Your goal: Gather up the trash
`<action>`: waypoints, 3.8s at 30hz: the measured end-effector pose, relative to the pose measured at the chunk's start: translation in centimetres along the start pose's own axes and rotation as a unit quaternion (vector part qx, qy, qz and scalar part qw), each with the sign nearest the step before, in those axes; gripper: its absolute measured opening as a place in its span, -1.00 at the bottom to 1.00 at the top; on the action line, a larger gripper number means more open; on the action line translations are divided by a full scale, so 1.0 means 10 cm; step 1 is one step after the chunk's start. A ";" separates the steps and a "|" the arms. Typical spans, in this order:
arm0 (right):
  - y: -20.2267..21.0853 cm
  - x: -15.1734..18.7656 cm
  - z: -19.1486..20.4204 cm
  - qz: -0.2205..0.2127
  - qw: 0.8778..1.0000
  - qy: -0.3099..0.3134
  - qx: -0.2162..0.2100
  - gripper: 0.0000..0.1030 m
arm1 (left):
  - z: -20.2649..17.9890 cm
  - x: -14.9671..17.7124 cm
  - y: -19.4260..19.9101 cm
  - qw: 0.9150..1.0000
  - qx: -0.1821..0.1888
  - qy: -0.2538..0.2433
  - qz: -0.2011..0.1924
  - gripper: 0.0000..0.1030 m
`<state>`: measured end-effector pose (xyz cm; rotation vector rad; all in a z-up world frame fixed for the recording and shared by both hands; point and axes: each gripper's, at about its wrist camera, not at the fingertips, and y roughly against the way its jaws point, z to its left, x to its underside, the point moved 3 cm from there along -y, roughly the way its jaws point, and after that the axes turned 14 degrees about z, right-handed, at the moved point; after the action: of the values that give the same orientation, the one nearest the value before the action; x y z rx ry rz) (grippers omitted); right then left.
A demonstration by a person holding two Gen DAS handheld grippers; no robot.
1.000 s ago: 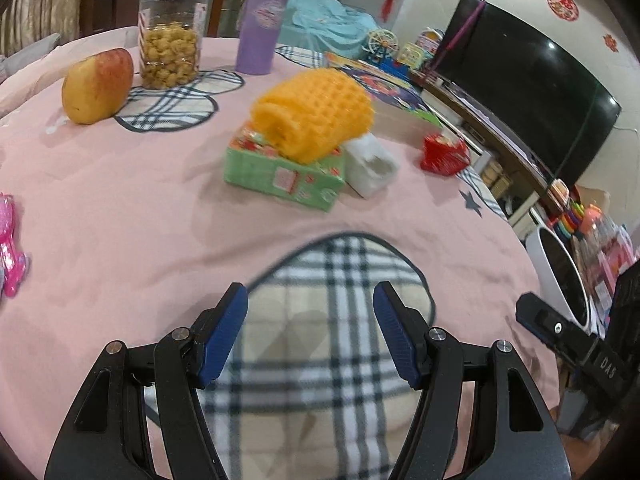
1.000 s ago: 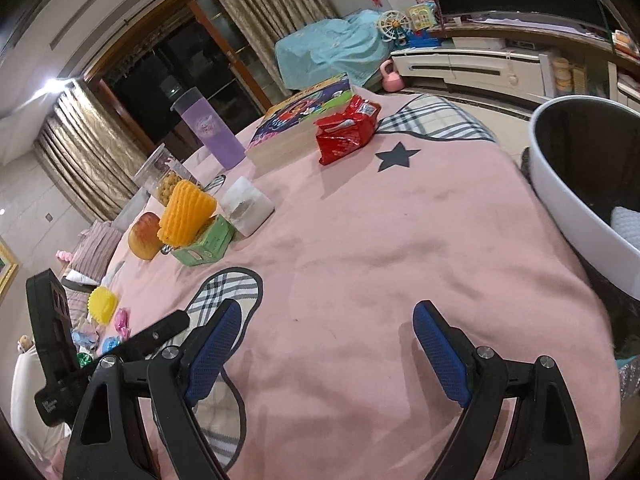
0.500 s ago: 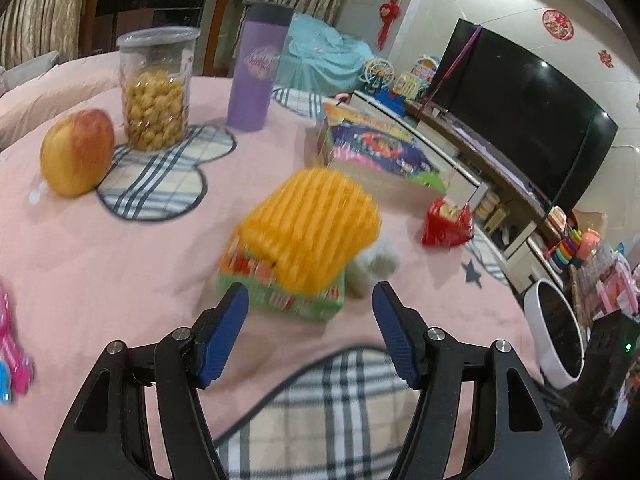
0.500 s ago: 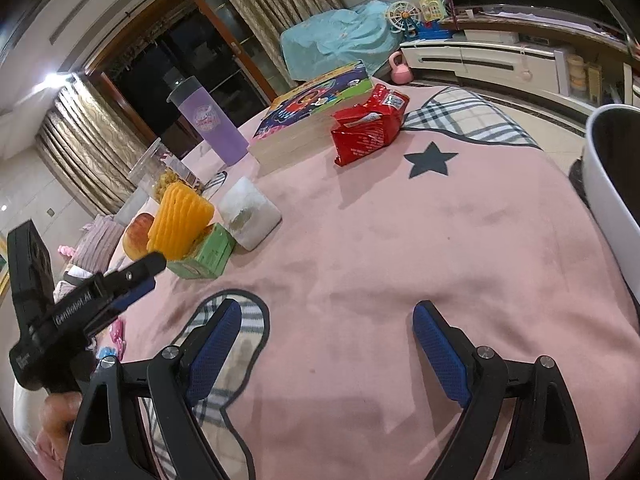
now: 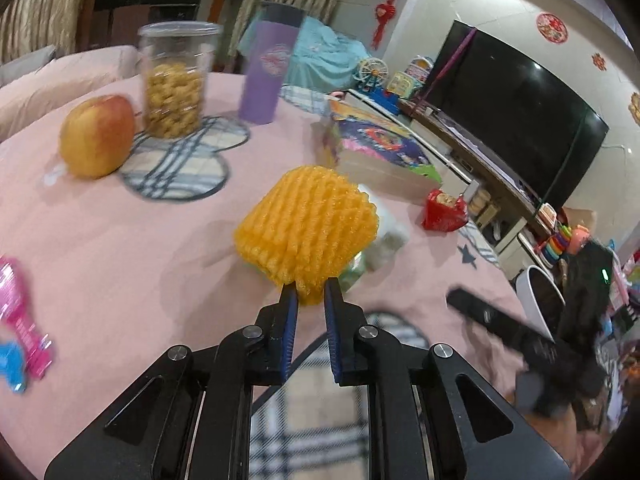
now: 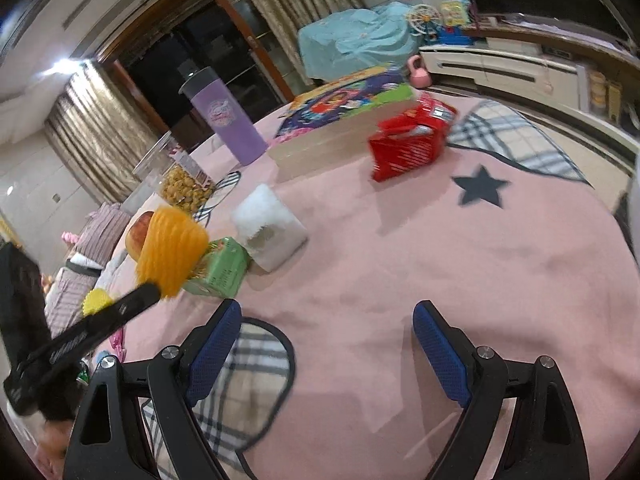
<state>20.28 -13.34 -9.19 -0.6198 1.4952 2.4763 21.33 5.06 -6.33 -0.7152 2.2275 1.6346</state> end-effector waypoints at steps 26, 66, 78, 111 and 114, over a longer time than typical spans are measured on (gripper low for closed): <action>-0.44 -0.32 0.37 0.038 0.994 0.092 0.041 -0.02 | 0.57 0.39 0.08 0.997 -0.045 0.044 0.033 0.35; 0.47 0.40 0.13 -0.012 0.998 0.048 0.042 0.03 | -0.43 0.39 -0.02 0.997 0.002 -0.079 0.026 -0.48; 0.97 0.68 -0.27 -0.036 0.998 0.003 0.055 0.03 | -1.19 0.60 -0.11 0.988 0.024 -0.145 0.045 -0.48; 1.73 0.96 -1.11 -0.098 0.988 -0.088 0.081 0.04 | -2.39 0.78 -0.27 0.966 0.056 -0.242 0.066 -0.48; 1.78 0.97 -1.17 -0.101 0.987 -0.092 0.083 0.04 | -2.46 0.78 -0.28 0.965 0.060 -0.248 0.067 -0.48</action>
<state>8.08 -32.60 -3.97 -0.4716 1.4693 2.1665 17.83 -20.63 -4.65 -0.1019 2.0106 1.5115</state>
